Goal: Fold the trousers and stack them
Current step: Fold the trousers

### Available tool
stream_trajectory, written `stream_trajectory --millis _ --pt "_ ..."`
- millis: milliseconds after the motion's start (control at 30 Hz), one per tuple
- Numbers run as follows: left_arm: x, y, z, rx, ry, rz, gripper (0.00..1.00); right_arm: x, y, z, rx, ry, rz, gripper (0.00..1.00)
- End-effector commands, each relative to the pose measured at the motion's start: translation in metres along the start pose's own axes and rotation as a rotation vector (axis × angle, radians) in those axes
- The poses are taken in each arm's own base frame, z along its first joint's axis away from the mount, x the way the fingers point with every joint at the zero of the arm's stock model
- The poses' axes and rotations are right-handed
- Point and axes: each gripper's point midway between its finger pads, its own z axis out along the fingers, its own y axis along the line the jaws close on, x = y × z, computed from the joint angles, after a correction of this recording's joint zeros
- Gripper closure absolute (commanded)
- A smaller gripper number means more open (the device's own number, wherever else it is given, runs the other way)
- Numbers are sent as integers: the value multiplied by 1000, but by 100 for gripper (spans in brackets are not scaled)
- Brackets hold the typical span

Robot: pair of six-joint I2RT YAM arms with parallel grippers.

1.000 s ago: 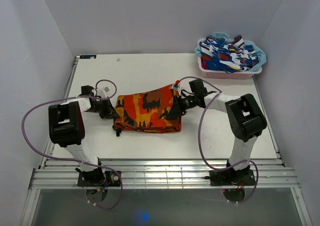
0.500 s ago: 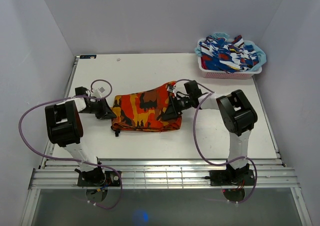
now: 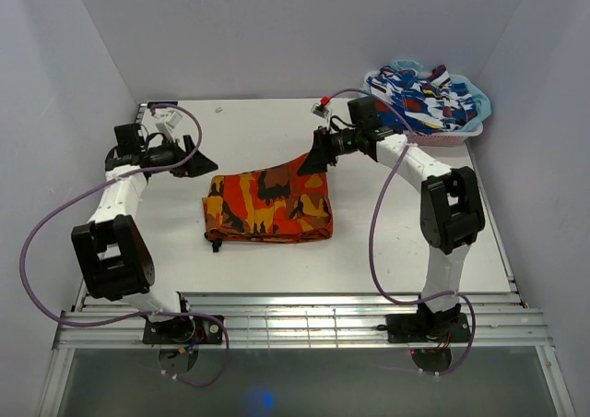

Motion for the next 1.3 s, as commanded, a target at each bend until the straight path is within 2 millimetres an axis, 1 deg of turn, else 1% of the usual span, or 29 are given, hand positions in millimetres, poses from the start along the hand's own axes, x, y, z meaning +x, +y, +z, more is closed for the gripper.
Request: stream_trajectory --millis 0,33,67,100,133,167,200,233,267,300,367,400,433,500,533,600,633,667,700,733,767,800,833,867,900,933,1033,1133,1267 --pt "13 -10 28 109 7 -146 21 9 -47 12 27 -3 99 21" --pt "18 -6 34 114 12 -186 22 8 -56 14 29 -16 109 22" --pt "21 1 41 99 5 -198 24 14 -69 20 33 -18 136 22" --pt "34 14 50 80 29 -276 26 15 -77 23 35 -28 148 22" --pt "45 22 55 61 45 -315 29 9 -86 28 39 -57 147 22" --pt "53 33 59 34 57 -341 30 21 -103 35 44 -48 191 22" --pt "70 54 67 -33 88 -387 31 25 -111 39 44 -48 211 22" --pt "77 61 69 -46 99 -412 32 26 -120 42 50 -54 215 22" --pt "82 70 70 -61 100 -434 33 39 -132 48 58 -45 255 22" --pt "93 85 73 -108 115 -465 33 44 -139 50 71 -45 264 21" --pt "95 101 73 -141 124 -481 34 53 -151 53 87 -38 282 20" --pt "95 107 73 -156 126 -485 34 53 -151 54 87 -37 285 18" --pt "97 114 73 -160 133 -473 34 47 -145 51 83 -43 269 18" --pt "76 116 72 -154 124 -418 33 34 -131 46 72 -50 240 15" --pt "61 110 69 -126 112 -364 32 16 -111 39 53 -65 193 14" --pt "34 100 61 -99 100 -247 28 7 -88 30 38 -60 168 12" --pt "21 90 54 -88 91 -197 27 -9 -62 20 17 -74 118 12" --pt "21 85 47 -101 120 -163 26 -9 -50 16 8 -70 115 12" --pt "11 82 42 -121 120 -131 26 1 -44 13 8 -58 111 12" --pt "9 82 36 -156 123 -121 26 -1 -31 6 23 -55 94 12" --pt "5 87 23 -257 122 -97 27 4 -28 3 43 -43 86 13" --pt "13 89 18 -302 135 -111 27 19 -27 -1 69 -2 135 14" --pt "14 90 13 -336 136 -108 28 29 -33 -5 130 19 88 15" --pt "18 91 9 -366 144 -107 29 37 -35 -8 158 39 93 16" --pt "20 90 7 -379 148 -116 30 46 -39 -10 184 59 101 18" --pt "25 90 8 -388 163 -129 31 65 -46 -15 234 91 142 19" --pt "43 99 16 -426 219 -163 33 91 -61 -20 307 129 145 20" --pt "59 107 26 -434 263 -200 33 96 -71 -26 350 132 153 20" --pt "69 111 40 -427 297 -220 34 97 -80 -37 388 119 179 18"
